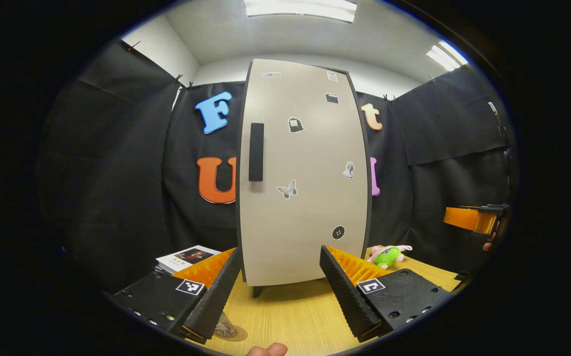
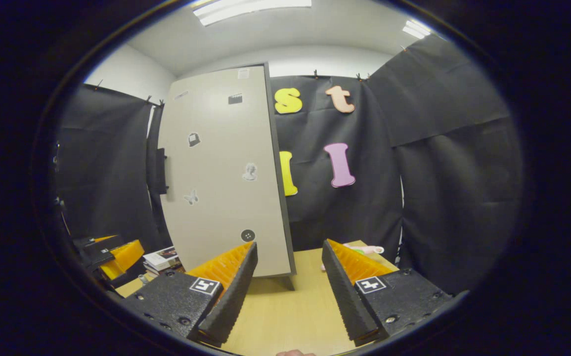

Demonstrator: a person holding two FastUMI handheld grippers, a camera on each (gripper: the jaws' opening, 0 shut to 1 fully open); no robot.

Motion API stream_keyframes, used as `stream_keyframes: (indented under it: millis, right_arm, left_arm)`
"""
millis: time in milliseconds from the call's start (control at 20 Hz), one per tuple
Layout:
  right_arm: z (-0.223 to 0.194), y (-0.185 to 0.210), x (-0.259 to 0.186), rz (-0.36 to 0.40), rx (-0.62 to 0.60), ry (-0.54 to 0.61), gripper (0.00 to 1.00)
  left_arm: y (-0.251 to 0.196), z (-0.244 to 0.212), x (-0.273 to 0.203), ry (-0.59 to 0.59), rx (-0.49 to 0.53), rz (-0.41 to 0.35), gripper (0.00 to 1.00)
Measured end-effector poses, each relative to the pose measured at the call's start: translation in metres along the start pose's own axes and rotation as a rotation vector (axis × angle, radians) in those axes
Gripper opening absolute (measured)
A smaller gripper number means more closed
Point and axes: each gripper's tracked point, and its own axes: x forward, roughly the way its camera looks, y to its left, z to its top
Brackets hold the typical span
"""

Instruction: Open the cabinet door with the right hand, grasp the bottle in the cabinet with the left hand and place it on the coaster, then close the cabinet door with the right hand.

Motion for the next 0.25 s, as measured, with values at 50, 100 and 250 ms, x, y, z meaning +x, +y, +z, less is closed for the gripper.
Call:
stream_keyframes:
  millis: [50,100,250]
  right_arm:
    - [0.0003,0.0003,0.0003,0.000,-0.004,0.000,0.85]
    - [0.0009,0.0014,-0.0003,0.001,-0.005,-0.002,0.85]
    - [0.0016,0.0021,-0.0012,0.003,0.001,-0.007,0.86]
  left_arm:
    - [0.0005,0.0001,0.0002,-0.001,0.000,0.000,0.96]
    - [0.0001,-0.0005,0.0001,-0.001,-0.001,-0.001,0.96]
    - [-0.0008,0.0022,0.0001,-0.006,-0.002,-0.001,0.96]
